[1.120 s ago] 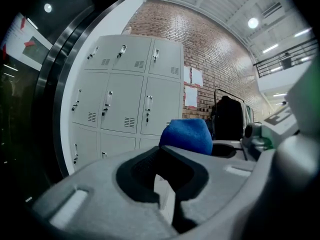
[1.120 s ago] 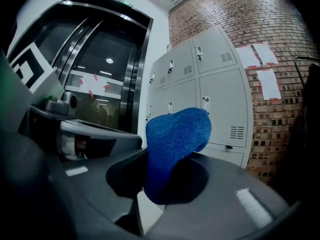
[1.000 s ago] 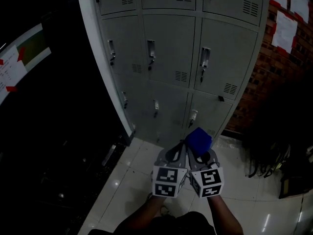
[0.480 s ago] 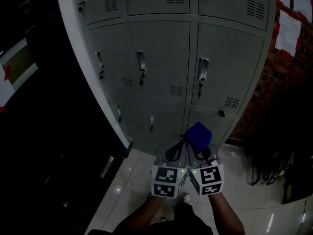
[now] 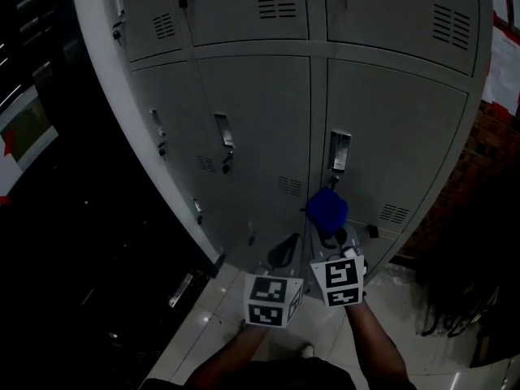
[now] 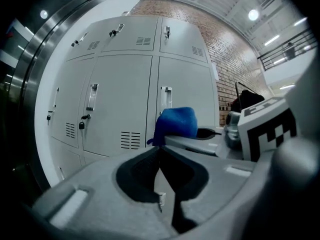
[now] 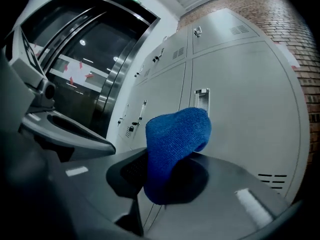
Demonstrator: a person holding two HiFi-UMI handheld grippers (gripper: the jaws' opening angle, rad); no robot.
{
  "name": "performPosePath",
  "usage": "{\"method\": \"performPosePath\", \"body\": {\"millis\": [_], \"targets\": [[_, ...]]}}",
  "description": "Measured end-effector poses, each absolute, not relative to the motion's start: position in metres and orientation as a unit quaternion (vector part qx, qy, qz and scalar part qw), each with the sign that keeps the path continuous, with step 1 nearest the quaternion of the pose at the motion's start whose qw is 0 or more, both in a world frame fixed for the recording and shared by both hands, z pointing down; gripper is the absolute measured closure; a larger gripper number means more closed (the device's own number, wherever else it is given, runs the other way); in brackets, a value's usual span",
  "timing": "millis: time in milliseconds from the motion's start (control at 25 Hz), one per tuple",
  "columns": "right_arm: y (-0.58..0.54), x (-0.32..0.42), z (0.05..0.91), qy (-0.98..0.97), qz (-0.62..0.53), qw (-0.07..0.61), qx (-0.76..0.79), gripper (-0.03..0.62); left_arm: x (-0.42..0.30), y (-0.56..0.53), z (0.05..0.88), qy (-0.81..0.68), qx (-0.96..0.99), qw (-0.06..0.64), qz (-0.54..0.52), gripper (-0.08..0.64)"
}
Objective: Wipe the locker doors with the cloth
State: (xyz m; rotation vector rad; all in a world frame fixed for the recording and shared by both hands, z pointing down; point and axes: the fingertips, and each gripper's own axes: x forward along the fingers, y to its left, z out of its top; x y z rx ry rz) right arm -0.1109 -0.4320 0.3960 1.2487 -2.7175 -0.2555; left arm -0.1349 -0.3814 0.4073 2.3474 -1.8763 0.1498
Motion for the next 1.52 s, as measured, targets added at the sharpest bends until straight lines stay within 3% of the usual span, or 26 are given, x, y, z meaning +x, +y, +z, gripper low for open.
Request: {"method": "performPosePath", "body": {"millis": [440,1240,1520], "targets": [[-0.468,-0.078,0.404,-0.9,-0.084,0.065,0.422,0.525,-0.111,-0.436,0.404,-0.603,0.793,0.064,0.053,0.555],[-0.482,0.091,0.408,-0.77,-0.072,0.116,0.623,0.525,-0.053,-0.476,0.387,-0.481,0.873,0.056,0.051,0.555],[-0.46,0.059,0.366,-0.785,-0.055,0.092,0.61,0.525,-0.064,-0.467,0.378,-0.472,0.879,0.054,0.046,0.555]]}}
